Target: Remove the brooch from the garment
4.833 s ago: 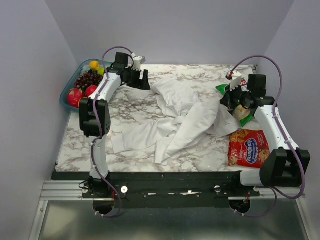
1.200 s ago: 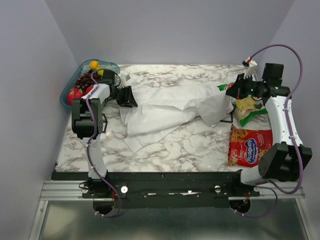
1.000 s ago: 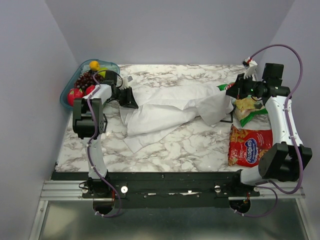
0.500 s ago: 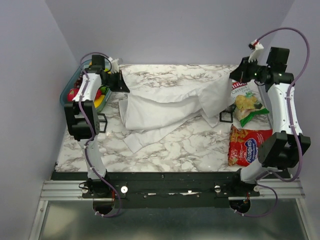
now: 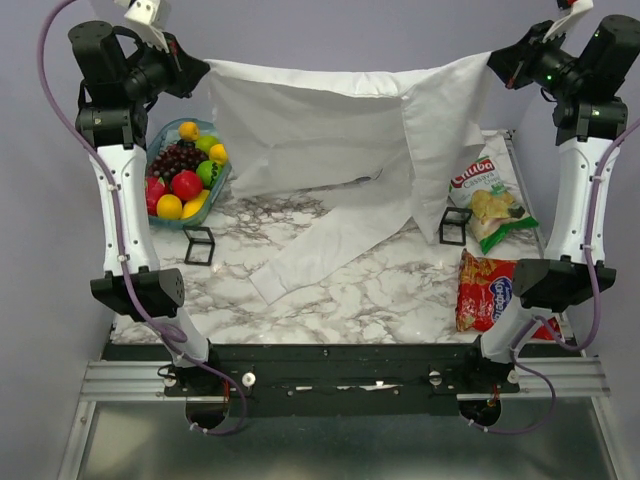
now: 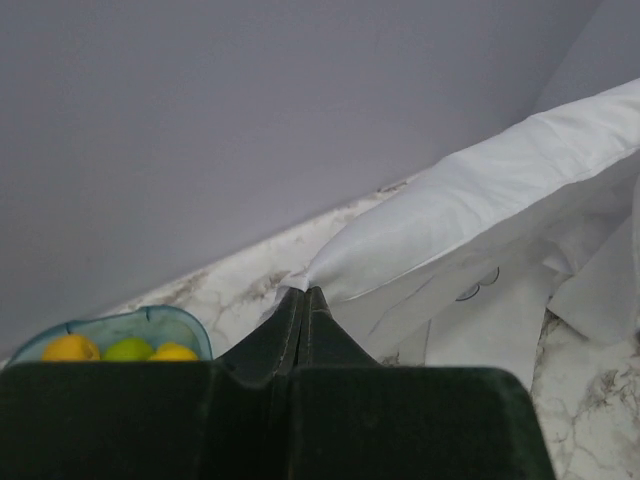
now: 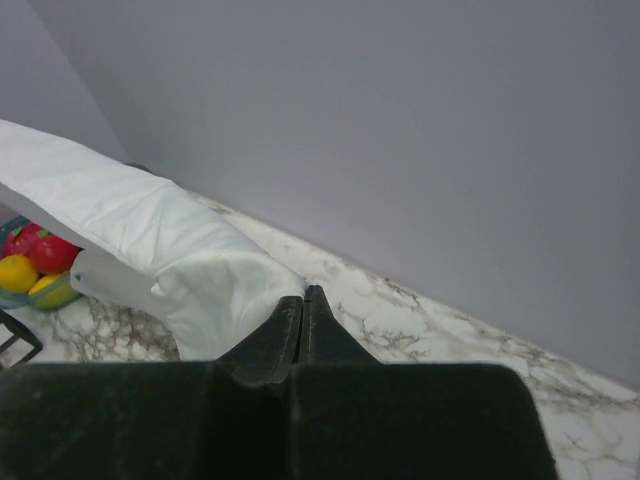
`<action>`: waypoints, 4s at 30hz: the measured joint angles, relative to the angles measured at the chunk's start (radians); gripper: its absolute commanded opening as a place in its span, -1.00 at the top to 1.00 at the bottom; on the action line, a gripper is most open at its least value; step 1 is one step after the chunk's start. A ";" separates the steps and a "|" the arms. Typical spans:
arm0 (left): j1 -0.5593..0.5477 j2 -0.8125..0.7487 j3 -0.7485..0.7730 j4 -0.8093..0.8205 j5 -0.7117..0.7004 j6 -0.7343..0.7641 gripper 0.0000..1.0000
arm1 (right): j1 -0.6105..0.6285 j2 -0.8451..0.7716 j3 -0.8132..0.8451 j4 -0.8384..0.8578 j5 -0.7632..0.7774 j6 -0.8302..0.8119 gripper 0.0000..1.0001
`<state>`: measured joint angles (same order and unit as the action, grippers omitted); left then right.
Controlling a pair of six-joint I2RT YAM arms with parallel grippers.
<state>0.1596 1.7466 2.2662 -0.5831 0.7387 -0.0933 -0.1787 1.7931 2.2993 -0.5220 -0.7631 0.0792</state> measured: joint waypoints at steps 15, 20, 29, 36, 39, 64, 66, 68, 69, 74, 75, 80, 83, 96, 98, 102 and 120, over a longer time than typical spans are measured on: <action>0.000 -0.380 -0.132 0.224 -0.145 0.008 1.00 | 0.000 -0.494 -0.140 0.135 0.112 -0.005 0.99; 0.000 -0.547 -0.236 0.249 -0.163 0.025 1.00 | 0.000 -0.673 -0.245 0.170 0.103 -0.019 0.99; 0.000 -0.718 -0.301 0.254 -0.168 0.025 1.00 | 0.000 -0.836 -0.320 0.208 0.090 -0.003 0.99; 0.000 -0.769 -0.547 0.276 -0.174 0.037 1.00 | 0.000 -0.895 -0.634 0.265 0.050 -0.010 0.99; 0.000 -0.746 -0.703 0.279 -0.173 0.040 1.00 | 0.000 -0.870 -0.821 0.286 0.011 -0.003 0.99; -0.100 0.166 -0.696 0.381 -0.389 0.198 1.00 | 0.222 0.256 -0.531 0.374 0.372 -0.070 0.99; -0.110 0.140 -0.695 0.356 -0.387 0.194 1.00 | 0.222 0.236 -0.524 0.377 0.384 -0.082 0.99; -0.124 0.096 -0.695 0.338 -0.367 0.177 1.00 | 0.222 0.199 -0.528 0.370 0.382 -0.098 0.99; -0.128 0.071 -0.695 0.328 -0.357 0.171 1.00 | 0.222 0.169 -0.538 0.364 0.380 -0.105 0.99; -0.143 -0.141 -0.652 0.301 -0.299 0.126 1.00 | 0.222 -0.055 -0.571 0.333 0.357 -0.127 0.99; -0.143 -0.187 -0.619 0.301 -0.296 0.122 1.00 | 0.222 -0.109 -0.571 0.333 0.354 -0.134 0.99; -0.142 -0.308 -0.468 0.319 -0.292 0.109 1.00 | 0.222 -0.335 -0.553 0.333 0.327 -0.172 0.99; -0.142 -0.354 -0.413 0.328 -0.291 0.104 1.00 | 0.222 -0.397 -0.532 0.317 0.314 -0.188 0.99; -0.142 -0.541 -0.386 0.298 -0.262 0.069 1.00 | 0.222 -0.710 -0.543 0.213 0.317 -0.211 0.99; -0.142 -0.572 -0.344 0.298 -0.263 0.069 1.00 | 0.222 -0.743 -0.497 0.211 0.315 -0.208 0.99; -0.140 -0.594 -0.228 0.314 -0.264 0.048 1.00 | 0.222 -0.749 -0.327 0.193 0.309 -0.184 0.99; -0.145 -0.310 -0.862 0.473 -0.319 0.131 1.00 | 0.222 -0.550 -0.785 0.306 0.246 -0.185 0.94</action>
<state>0.0143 1.4364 1.4044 -0.1104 0.4198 0.0376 0.0429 1.2434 1.5143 -0.2165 -0.5167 -0.1059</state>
